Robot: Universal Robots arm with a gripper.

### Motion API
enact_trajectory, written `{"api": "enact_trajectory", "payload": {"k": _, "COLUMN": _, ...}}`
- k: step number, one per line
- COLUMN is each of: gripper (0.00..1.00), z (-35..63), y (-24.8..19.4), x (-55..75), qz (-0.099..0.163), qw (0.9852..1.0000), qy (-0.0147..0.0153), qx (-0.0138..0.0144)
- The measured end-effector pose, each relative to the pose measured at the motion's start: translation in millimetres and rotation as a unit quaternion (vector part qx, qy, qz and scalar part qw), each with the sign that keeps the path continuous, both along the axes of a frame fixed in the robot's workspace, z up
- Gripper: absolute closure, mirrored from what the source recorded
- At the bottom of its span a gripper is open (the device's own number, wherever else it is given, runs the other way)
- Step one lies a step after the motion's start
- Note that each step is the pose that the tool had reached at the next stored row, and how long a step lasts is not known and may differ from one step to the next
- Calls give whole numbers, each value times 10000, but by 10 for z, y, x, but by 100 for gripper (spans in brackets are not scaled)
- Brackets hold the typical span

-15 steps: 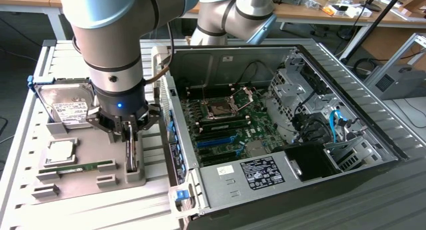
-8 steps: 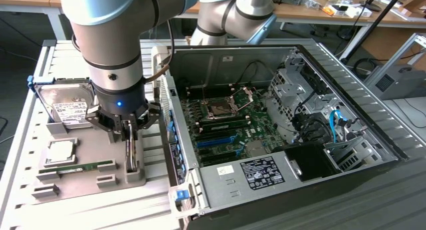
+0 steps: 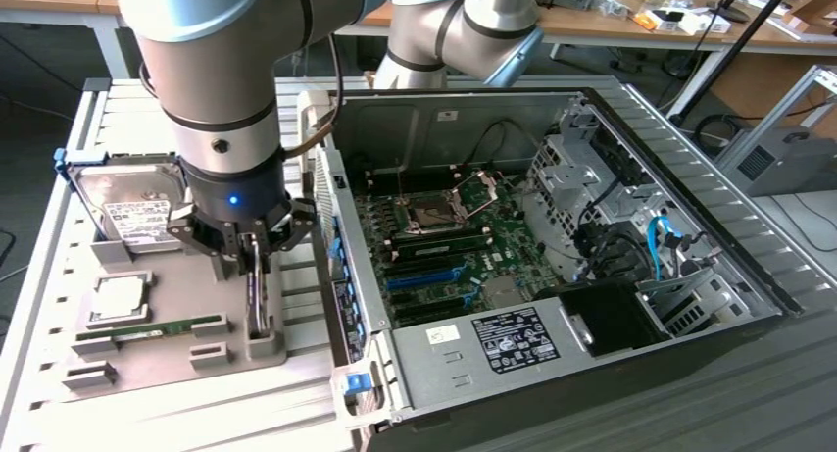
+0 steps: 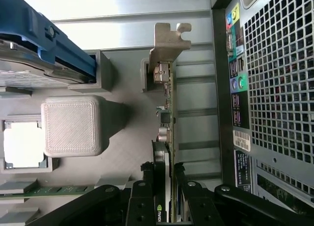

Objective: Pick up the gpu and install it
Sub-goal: 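Pick up the gpu and move the gpu toward the slot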

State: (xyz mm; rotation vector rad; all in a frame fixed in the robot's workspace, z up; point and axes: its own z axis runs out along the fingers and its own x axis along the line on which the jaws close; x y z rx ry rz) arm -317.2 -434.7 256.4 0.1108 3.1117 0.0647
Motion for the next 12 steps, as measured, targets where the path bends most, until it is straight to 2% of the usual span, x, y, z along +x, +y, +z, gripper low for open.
{"api": "enact_trajectory", "payload": {"k": 12, "gripper": 73, "z": 84, "y": 0, "x": 0, "qz": 0, "qw": 10000, "qy": 0, "qx": 0}}
